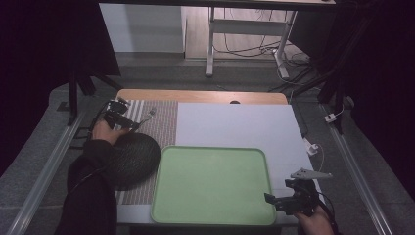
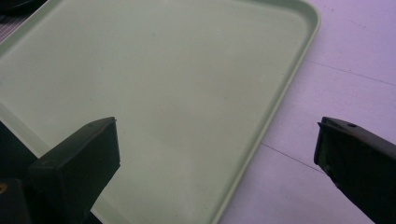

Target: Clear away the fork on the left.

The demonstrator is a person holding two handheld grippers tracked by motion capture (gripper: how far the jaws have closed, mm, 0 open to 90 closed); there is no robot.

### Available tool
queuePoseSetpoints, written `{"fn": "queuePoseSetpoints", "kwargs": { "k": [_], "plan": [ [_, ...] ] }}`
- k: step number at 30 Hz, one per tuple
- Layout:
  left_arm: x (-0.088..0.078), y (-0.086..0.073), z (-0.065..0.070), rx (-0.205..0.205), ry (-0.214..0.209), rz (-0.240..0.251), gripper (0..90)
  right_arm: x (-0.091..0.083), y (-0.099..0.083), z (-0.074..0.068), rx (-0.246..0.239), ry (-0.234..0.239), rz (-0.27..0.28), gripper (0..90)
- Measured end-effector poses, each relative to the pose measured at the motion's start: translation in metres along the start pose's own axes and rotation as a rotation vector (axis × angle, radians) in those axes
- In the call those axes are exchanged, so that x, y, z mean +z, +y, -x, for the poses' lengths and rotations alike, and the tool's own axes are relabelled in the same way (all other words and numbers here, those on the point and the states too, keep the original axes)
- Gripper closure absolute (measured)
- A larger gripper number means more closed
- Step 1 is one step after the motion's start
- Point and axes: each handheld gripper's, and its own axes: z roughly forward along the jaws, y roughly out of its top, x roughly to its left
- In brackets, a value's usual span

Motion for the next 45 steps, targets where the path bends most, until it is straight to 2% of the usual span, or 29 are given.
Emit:
{"fn": "queuePoseSetpoints", "kwargs": {
  "k": [3, 5, 7, 9, 13, 16, 18, 24, 26, 27, 28, 31, 39, 45],
  "plan": [
    [0.008, 0.001, 0.001, -0.007, 0.011, -0.019, 10.7, 0.000, 0.000, 0.000, 0.001, 0.002, 0.001, 0.3],
    [0.013, 0.002, 0.001, -0.017, 0.001, -0.035, 6.4, 0.000, 0.000, 0.000, 0.000, 0.002, 0.001, 0.2],
    [0.018, 0.002, 0.001, -0.026, 0.012, -0.058, 0.6, 0.000, 0.000, 0.000, 0.000, 0.001, 0.001, 0.2],
    [0.022, 0.002, 0.002, -0.024, 0.028, -0.077, 0.0, 0.000, 0.000, 0.000, -0.001, 0.001, 0.002, 0.2],
    [0.023, 0.002, 0.003, -0.016, 0.016, -0.074, 0.0, 0.000, 0.000, 0.000, -0.001, 0.002, 0.002, 0.2],
    [0.018, 0.003, 0.004, -0.001, 0.006, -0.064, 9.6, 0.000, 0.000, 0.000, 0.000, 0.001, 0.001, 0.3],
    [0.015, 0.004, 0.004, 0.010, 0.000, -0.050, 24.4, 0.000, 0.000, 0.000, 0.000, 0.000, 0.001, 0.3],
    [0.011, 0.005, 0.006, 0.047, -0.025, -0.051, 54.2, 0.000, 0.000, 0.000, 0.000, 0.000, 0.001, 0.3],
    [0.011, 0.005, 0.006, 0.046, -0.029, -0.055, 57.7, 0.000, 0.000, 0.000, -0.001, 0.000, 0.001, 0.3],
    [0.010, 0.005, 0.006, 0.046, -0.028, -0.058, 64.1, 0.000, 0.000, 0.000, -0.001, 0.000, 0.001, 0.3],
    [0.010, 0.005, 0.006, 0.045, -0.032, -0.059, 66.7, 0.000, 0.000, 0.000, -0.001, 0.000, 0.001, 0.3],
    [0.009, 0.004, 0.005, 0.042, -0.037, -0.061, 73.7, 0.000, 0.000, 0.000, -0.001, 0.000, 0.001, 0.3],
    [0.009, 0.004, 0.001, 0.041, -0.058, -0.065, 76.9, 0.000, 0.000, 0.000, -0.001, 0.001, 0.001, 0.3],
    [0.004, 0.001, -0.007, 0.032, -0.009, -0.057, 77.1, 0.000, 0.000, 0.000, -0.001, 0.000, 0.002, 0.3]
  ]
}}
